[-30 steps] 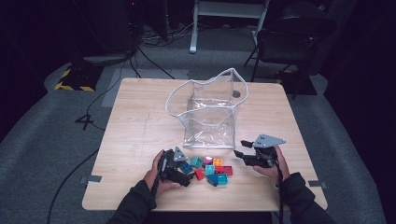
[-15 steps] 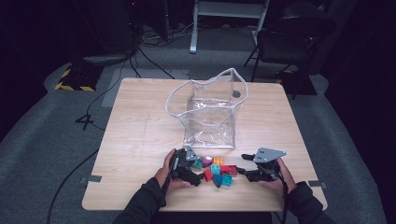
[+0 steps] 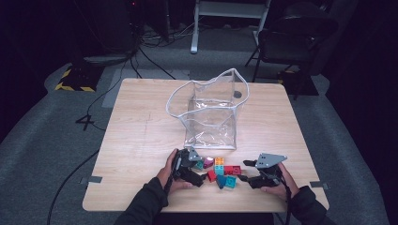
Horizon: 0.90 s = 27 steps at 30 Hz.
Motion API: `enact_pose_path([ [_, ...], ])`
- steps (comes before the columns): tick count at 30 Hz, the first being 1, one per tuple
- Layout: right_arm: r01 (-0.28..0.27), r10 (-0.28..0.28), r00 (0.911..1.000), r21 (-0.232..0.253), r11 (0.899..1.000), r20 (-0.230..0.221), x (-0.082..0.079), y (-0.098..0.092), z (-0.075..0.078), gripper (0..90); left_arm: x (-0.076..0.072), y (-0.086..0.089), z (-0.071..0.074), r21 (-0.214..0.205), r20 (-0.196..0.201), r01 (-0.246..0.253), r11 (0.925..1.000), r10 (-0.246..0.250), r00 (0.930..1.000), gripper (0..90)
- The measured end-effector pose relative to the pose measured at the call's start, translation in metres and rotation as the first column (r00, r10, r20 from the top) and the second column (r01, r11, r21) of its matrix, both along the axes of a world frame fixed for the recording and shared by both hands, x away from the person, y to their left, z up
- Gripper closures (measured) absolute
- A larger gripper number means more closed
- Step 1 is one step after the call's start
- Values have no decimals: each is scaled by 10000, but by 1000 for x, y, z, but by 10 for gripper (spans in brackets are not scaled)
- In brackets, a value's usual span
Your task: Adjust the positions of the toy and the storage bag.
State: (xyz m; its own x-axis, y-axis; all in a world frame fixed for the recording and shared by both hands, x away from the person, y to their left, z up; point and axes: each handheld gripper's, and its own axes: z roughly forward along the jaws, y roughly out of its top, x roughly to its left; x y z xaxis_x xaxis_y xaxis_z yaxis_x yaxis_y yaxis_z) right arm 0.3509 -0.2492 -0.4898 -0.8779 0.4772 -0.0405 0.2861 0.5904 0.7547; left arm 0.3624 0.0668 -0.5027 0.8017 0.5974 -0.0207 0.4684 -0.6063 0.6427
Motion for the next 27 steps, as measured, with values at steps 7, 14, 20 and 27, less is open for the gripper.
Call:
enact_pose_path([
  [7, 267, -265, 9995, 129, 9996, -175, 9, -1, -8, 326, -7, 24, 1, 46, -95, -203, 9998, 203, 9997, 4],
  [14, 107, -108, 9997, -66, 9999, -234, 13, 9, -11, 282, -28, 64, -1, -133, 8, -311, 9994, 311, 9995, 2],
  [20, 4, -6, 9997, -76, 10000, -237, 19, 14, -12, 282, -40, 86, -2, -100, 27, -608, 9981, 608, 9981, 2],
  [27, -205, 204, 9991, -22, 9998, -362, 21, 16, -12, 329, -54, 115, -2, -115, 99, -1159, 9932, 1160, 9932, 3],
])
